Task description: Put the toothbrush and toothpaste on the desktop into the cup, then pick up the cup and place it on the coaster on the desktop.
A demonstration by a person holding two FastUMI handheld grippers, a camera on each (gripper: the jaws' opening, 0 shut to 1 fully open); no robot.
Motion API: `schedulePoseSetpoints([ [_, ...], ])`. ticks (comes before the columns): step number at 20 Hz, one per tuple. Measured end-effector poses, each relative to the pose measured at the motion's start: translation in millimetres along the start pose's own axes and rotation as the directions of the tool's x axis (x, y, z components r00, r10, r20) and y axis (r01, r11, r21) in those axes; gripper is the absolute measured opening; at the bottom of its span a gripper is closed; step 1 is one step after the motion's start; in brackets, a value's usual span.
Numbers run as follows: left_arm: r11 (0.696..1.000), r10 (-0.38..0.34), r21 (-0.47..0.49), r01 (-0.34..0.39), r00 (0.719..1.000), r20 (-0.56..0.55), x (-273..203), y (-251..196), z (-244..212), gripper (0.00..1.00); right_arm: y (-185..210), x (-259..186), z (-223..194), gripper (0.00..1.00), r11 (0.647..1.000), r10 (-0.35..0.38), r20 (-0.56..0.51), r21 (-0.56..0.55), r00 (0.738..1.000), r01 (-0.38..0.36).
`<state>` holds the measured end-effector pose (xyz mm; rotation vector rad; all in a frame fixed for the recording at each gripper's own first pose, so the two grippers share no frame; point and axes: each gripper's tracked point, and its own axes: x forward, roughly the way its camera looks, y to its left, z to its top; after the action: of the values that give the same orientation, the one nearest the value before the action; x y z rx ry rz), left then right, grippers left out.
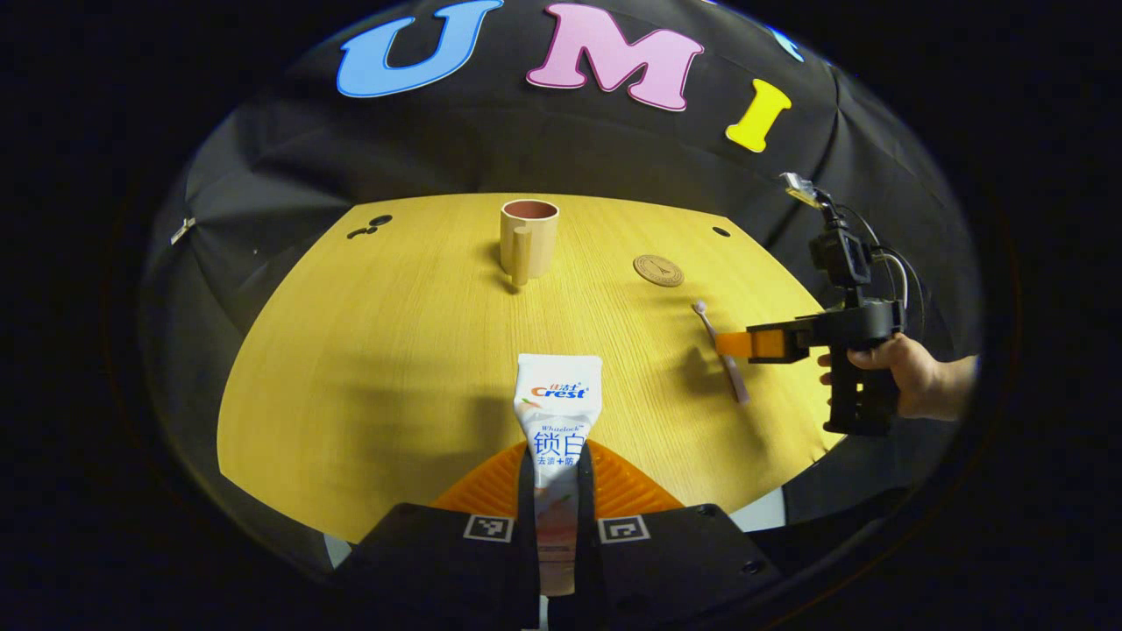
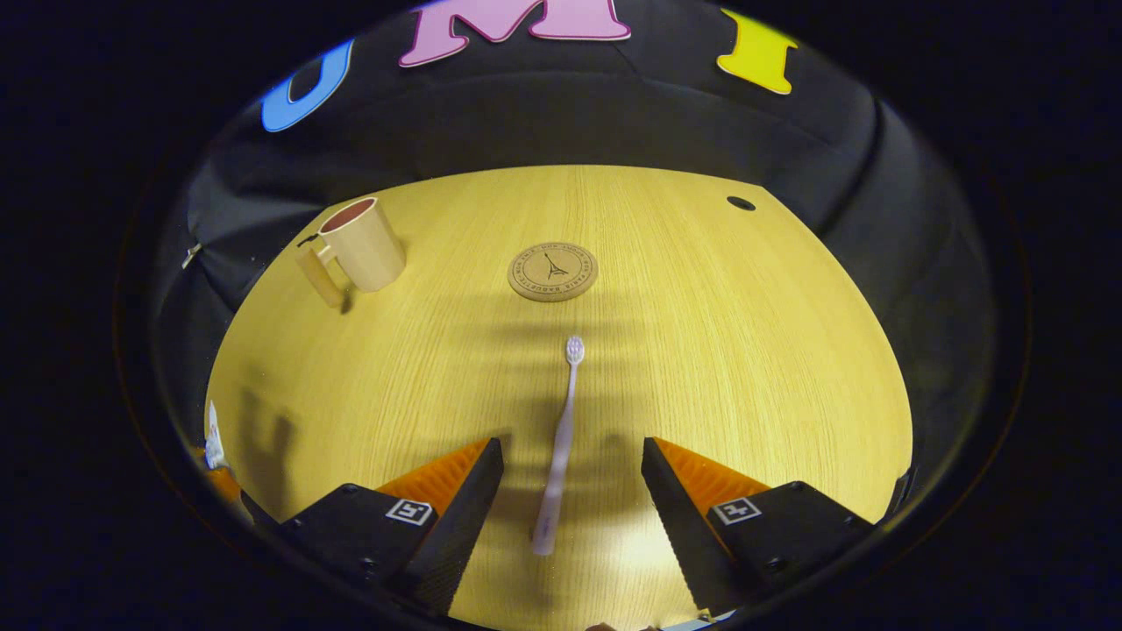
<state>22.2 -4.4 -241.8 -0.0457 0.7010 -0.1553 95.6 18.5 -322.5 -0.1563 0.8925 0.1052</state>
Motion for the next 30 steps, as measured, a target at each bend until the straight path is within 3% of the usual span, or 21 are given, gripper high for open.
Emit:
schedulePoseSetpoints([
  [7, 1.0, -0.007, -0.005, 0.007, 1.0, -0.002, -2.9, 2.6, -1.0, 0.21, -1.0, 27.3, -5.5, 0.99, 0.999, -0.022, -0.064, 0.027, 0.998, 0.024],
  [10, 1.0, -0.019, -0.006, 0.019, 1.0, 0.001, -1.8, 1.6, 2.1, 0.21, 1.8, 23.2, -6.3, 0.93, 0.999, -0.025, -0.081, 0.04, 0.996, 0.028],
  [11, 1.0, -0.021, -0.001, 0.021, 1.0, 0.0, -1.1, 0.9, 3.6, 0.26, 4.4, 25.5, -4.8, 0.74, 0.999, -0.019, -0.08, 0.032, 0.997, 0.022],
  [12, 1.0, -0.024, 0.006, 0.024, 1.0, -0.001, -0.2, 0.9, 3.5, 0.21, 7.7, 25.5, -3.6, 0.68, 1.0, -0.011, -0.08, 0.016, 0.997, 0.012],
  [13, 1.0, -0.026, 0.013, 0.026, 1.0, -0.001, -0.2, 0.4, 4.8, 0.21, 10.8, 25.7, -4.1, 0.54, 1.0, 0.001, -0.081, 0.004, 0.997, -0.001],
  [14, 0.999, -0.031, 0.018, 0.031, 1.0, -0.003, 0.0, -0.5, 4.7, 0.26, 12.3, 25.9, -2.8, 0.58, 1.0, 0.001, -0.08, -0.005, 0.997, -0.001],
  [15, 0.999, -0.035, 0.024, 0.035, 0.999, -0.006, 1.0, -1.1, 4.6, 0.21, 13.0, 26.1, -4.6, 0.31, 1.0, 0.002, -0.09, -0.02, 0.996, -0.004],
  [16, 0.999, -0.033, 0.035, 0.034, 0.999, -0.009, 3.0, -0.6, 3.9, 0.21, 15.3, 29.0, -4.8, 0.31, 0.999, 0.017, -0.087, -0.027, 0.996, -0.02],
  [17, 0.999, -0.031, 0.044, 0.032, 0.999, -0.01, 3.9, -0.5, 4.0, 0.21, 15.8, 26.5, -5.8, 0.11, 1.0, 0.017, -0.097, -0.022, 0.995, -0.02],
  [20, 0.998, -0.042, 0.039, 0.043, 0.999, -0.01, 10.1, -1.7, 6.0, 0.21, 21.5, 21.9, -12.8, 0.09, 0.997, 0.063, -0.157, -0.037, 0.986, -0.07],
  [22, 0.998, -0.047, 0.047, 0.048, 0.999, -0.01, 13.0, -1.7, 7.6, 0.21, 25.4, 17.2, -19.7, 0.07, 0.987, 0.1, -0.203, -0.105, 0.974, -0.123],
  [30, 0.997, -0.06, 0.043, 0.058, 0.997, 0.04, 23.8, 6.4, 38.9, 0.21, 26.2, -11.3, -16.9, 0.05, 0.982, 0.136, -0.136, -0.112, 0.981, -0.152],
])
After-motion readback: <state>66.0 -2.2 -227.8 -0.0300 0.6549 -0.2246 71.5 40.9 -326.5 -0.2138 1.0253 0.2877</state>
